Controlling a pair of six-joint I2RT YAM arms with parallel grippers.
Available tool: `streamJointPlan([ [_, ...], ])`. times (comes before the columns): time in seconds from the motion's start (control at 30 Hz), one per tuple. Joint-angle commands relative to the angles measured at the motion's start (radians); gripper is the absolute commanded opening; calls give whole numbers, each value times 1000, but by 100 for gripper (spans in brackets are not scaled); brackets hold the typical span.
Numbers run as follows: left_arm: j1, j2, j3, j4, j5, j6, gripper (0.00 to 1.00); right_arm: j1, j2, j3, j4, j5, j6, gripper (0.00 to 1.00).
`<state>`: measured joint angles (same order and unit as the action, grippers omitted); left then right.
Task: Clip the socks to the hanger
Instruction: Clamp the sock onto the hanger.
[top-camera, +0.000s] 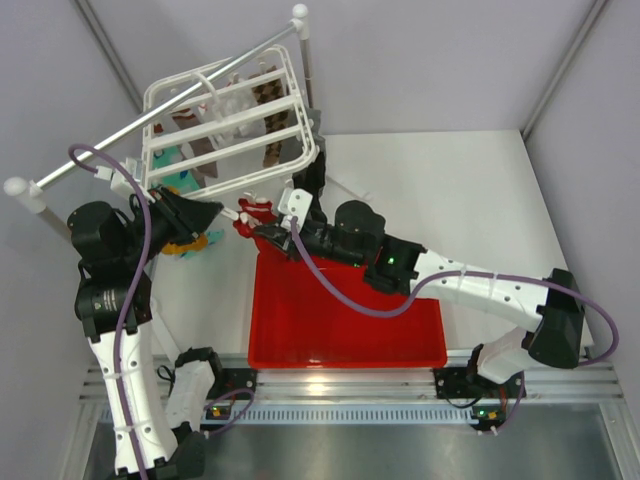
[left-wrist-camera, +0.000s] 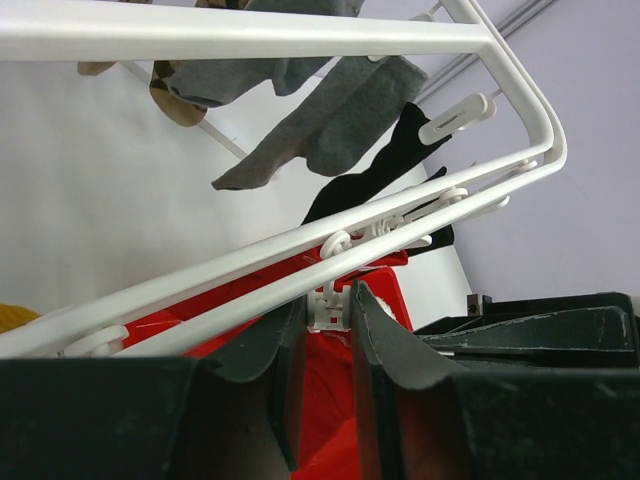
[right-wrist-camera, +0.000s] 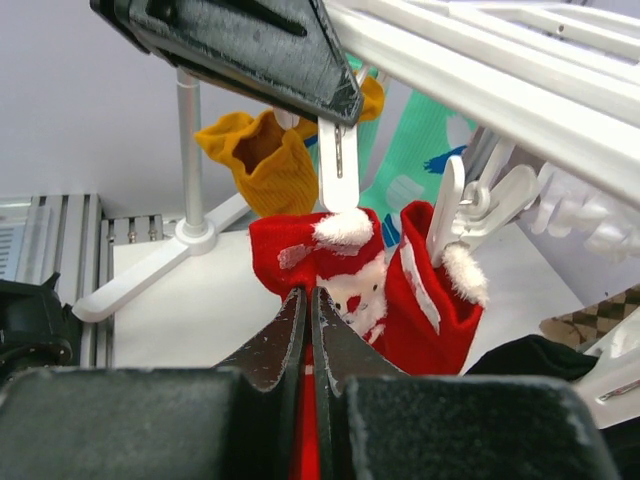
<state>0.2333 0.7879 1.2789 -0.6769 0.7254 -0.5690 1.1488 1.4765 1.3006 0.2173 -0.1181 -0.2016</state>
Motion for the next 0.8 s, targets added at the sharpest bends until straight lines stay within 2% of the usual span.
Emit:
streamJointPlan([
  [0.0, 0, 4, 20, -12, 23, 24, 0, -9, -30, 68, 68, -12, -5, 0],
  [0.3, 0, -1, 16, -15, 20, 27, 0, -1, -22, 88, 74, -26, -12, 0],
  [0.53, 1, 2, 31, -32, 6, 40, 0, -1, -56, 43, 71, -8, -59, 0],
  [0.77, 0, 2, 17, 2, 34, -11, 0, -1, -65, 5, 108, -35, -67, 0],
])
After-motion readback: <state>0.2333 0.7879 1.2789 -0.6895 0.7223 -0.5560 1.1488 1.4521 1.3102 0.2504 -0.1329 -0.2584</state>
